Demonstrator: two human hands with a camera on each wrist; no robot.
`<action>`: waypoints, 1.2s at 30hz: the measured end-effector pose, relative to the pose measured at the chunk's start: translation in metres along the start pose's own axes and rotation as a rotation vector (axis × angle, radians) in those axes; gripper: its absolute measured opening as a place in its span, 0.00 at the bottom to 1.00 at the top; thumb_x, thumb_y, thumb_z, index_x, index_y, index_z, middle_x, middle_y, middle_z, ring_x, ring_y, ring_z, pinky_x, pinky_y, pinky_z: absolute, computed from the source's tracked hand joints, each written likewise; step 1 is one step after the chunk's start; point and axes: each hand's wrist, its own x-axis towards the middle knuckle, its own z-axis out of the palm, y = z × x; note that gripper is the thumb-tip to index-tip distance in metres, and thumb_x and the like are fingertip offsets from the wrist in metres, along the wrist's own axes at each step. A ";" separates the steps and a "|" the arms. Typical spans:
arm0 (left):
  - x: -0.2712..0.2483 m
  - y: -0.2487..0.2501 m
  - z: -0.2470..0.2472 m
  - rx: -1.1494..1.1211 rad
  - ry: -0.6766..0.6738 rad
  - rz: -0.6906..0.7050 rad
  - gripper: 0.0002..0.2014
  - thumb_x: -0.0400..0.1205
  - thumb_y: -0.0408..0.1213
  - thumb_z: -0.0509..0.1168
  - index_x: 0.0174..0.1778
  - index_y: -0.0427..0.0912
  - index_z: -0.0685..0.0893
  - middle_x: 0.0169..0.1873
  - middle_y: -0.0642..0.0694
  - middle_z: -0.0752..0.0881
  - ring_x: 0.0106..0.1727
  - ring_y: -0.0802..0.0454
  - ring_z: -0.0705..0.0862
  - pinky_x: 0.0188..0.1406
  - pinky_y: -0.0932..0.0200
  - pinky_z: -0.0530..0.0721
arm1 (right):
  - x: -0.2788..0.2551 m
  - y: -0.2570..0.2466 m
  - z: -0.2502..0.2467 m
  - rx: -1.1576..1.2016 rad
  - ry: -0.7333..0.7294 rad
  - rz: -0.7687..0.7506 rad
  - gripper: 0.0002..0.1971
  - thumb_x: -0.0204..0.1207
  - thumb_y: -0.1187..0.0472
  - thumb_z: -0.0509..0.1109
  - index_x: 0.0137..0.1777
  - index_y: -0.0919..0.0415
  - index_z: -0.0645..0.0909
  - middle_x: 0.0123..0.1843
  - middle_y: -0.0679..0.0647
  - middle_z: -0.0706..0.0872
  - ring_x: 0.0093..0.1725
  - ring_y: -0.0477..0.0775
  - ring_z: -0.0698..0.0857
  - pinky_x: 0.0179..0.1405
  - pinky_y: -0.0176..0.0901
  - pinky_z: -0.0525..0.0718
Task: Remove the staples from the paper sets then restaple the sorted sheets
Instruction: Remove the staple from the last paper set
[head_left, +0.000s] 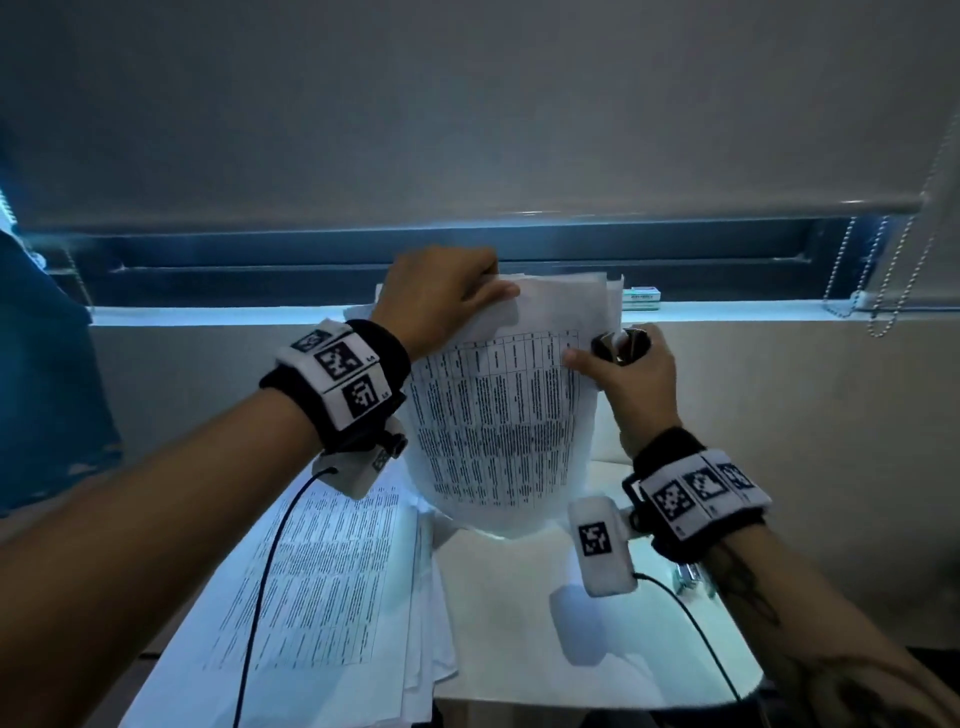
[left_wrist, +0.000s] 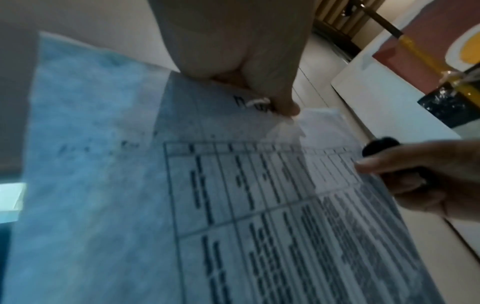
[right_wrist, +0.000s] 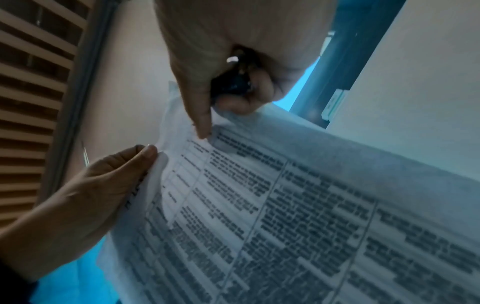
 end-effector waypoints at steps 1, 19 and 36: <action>-0.001 -0.001 0.000 0.007 0.028 -0.012 0.17 0.81 0.54 0.60 0.38 0.44 0.77 0.31 0.49 0.76 0.35 0.51 0.73 0.28 0.54 0.57 | 0.000 0.001 0.003 0.027 0.032 0.002 0.24 0.57 0.70 0.83 0.36 0.54 0.67 0.37 0.54 0.75 0.37 0.52 0.76 0.43 0.52 0.78; -0.079 -0.023 0.034 -1.197 0.071 -0.638 0.14 0.80 0.29 0.64 0.62 0.39 0.74 0.56 0.41 0.86 0.49 0.55 0.88 0.47 0.61 0.87 | 0.000 0.005 -0.004 0.139 0.045 0.027 0.22 0.65 0.72 0.78 0.47 0.55 0.67 0.41 0.52 0.75 0.34 0.47 0.74 0.23 0.28 0.76; -0.090 -0.152 -0.010 -0.664 -0.314 -1.008 0.14 0.74 0.42 0.72 0.48 0.37 0.80 0.31 0.51 0.89 0.23 0.61 0.85 0.20 0.67 0.82 | -0.071 0.033 0.070 -0.138 -0.493 0.290 0.16 0.62 0.73 0.78 0.39 0.59 0.73 0.33 0.51 0.77 0.30 0.48 0.75 0.20 0.33 0.70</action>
